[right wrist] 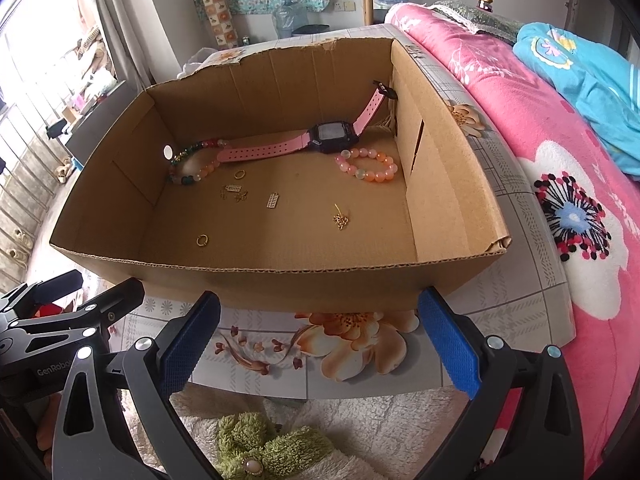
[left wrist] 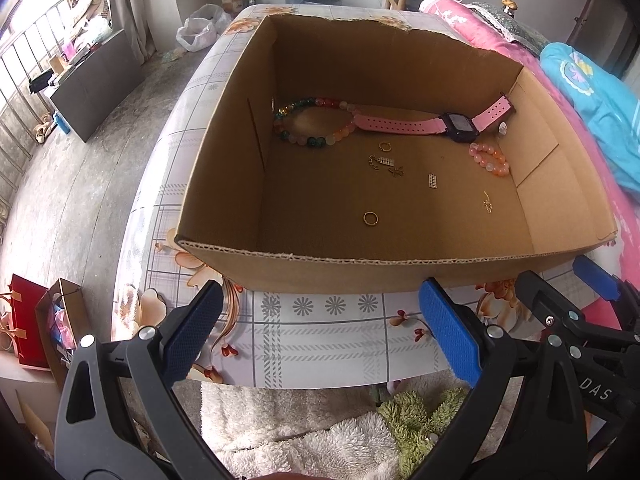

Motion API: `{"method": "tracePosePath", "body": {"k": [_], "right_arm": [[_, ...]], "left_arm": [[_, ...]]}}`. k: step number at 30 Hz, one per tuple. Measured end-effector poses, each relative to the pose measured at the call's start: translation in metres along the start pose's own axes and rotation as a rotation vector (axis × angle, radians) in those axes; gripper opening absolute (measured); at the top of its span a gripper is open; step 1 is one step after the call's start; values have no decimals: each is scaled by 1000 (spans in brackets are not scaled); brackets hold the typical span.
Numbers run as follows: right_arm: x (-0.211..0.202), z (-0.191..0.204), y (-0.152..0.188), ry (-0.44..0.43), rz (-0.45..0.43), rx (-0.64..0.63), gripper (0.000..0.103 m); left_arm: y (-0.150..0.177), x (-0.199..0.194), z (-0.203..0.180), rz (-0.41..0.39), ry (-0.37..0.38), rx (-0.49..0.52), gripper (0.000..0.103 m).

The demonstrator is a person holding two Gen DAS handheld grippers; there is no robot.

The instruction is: Organize jewelry

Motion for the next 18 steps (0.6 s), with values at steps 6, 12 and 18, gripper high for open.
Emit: {"method": "tracePosePath", "body": {"k": [6, 12, 18], "right_arm": [[1, -1, -1, 0, 9, 3, 97], [3, -3, -1, -5, 17, 21, 97], [4, -3, -1, -6, 22, 27, 97]], "left_arm": [[0, 0, 0, 7, -3, 2, 95], [0, 0, -1, 7, -3, 3, 95], [0, 1, -1, 9, 0, 0, 95]]}}
Point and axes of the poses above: each gripper's, at about its wrist camera, not at the fingertips, and x roughly the way its jaws point, z to its left, y to its underside, the point moved 2 cm from there along x, roughly the way its jaws point, and after that the axes turned 12 degrees about -z, right-handed, at the moved point
